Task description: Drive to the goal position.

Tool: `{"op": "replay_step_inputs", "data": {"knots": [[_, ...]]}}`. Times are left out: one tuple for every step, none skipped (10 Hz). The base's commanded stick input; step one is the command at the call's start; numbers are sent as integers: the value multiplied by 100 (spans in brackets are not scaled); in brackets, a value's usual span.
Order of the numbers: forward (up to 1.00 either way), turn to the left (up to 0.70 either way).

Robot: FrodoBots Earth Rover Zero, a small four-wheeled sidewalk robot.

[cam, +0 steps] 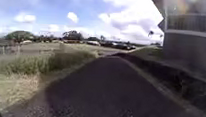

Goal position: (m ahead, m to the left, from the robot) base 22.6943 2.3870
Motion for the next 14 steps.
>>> {"op": "replay_step_inputs", "data": {"knots": [[85, 0], [85, 0], [85, 0], [85, -9], [85, -33], [85, -32], [85, -12], [85, 0], [85, 0], [85, 0], [85, 0], [85, 0], [85, 0], [85, 0]]}}
